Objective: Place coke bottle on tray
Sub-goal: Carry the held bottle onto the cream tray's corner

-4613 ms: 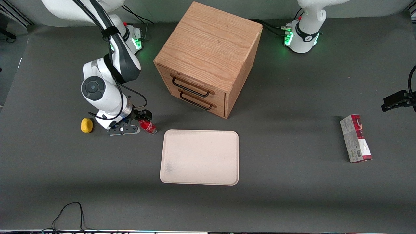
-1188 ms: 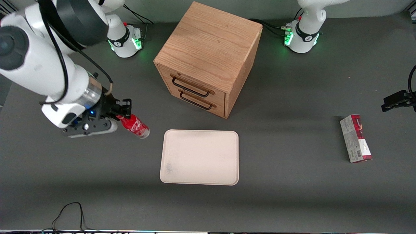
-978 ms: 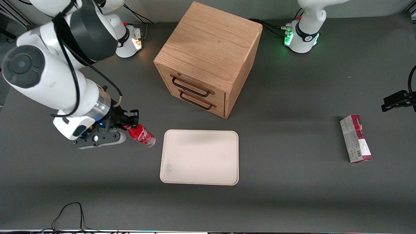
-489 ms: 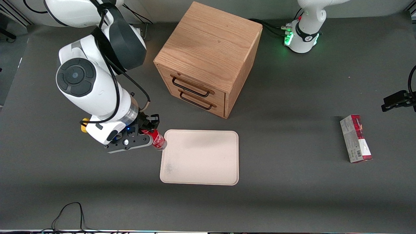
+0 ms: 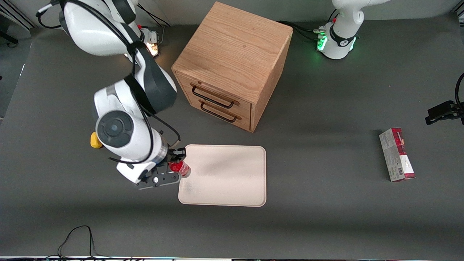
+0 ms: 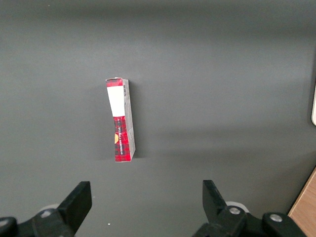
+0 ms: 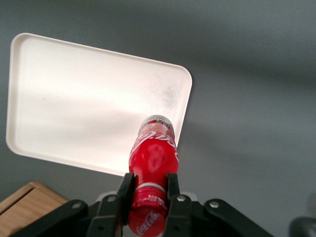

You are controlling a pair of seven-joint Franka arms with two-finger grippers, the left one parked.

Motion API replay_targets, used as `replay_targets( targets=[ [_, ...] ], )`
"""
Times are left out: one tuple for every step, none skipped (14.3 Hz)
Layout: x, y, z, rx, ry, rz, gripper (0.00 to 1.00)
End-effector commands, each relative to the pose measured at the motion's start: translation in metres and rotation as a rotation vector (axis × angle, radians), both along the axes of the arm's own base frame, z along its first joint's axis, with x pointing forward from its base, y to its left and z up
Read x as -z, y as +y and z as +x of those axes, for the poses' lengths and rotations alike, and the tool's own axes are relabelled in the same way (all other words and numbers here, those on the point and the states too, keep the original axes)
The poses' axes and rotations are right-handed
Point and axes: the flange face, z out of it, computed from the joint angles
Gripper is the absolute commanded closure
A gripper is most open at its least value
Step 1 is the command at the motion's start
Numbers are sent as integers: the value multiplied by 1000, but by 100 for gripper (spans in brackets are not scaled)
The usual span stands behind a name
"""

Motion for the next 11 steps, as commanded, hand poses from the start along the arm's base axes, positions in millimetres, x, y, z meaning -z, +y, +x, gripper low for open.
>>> replay_targets(
  targets=[
    [17,3,11,-20,-31,-2,100],
    [32,4,15,-17,-31,-2,100],
    [48,5,19,-17,-31,-2,100],
    [60,6,21,-16,-32,0,100],
    [68,6,23,-12,-32,-1,100],
    [82,7,24,-13,-20,-8,100],
    [87,6,24,-12,-19,-9,100],
    [94,6,24,-9,-15,-10,100],
    [98,7,23,-11,-10,-12,100],
    [98,6,23,-8,-10,-12,100],
    [99,7,23,-8,-9,-13,95]
  ],
)
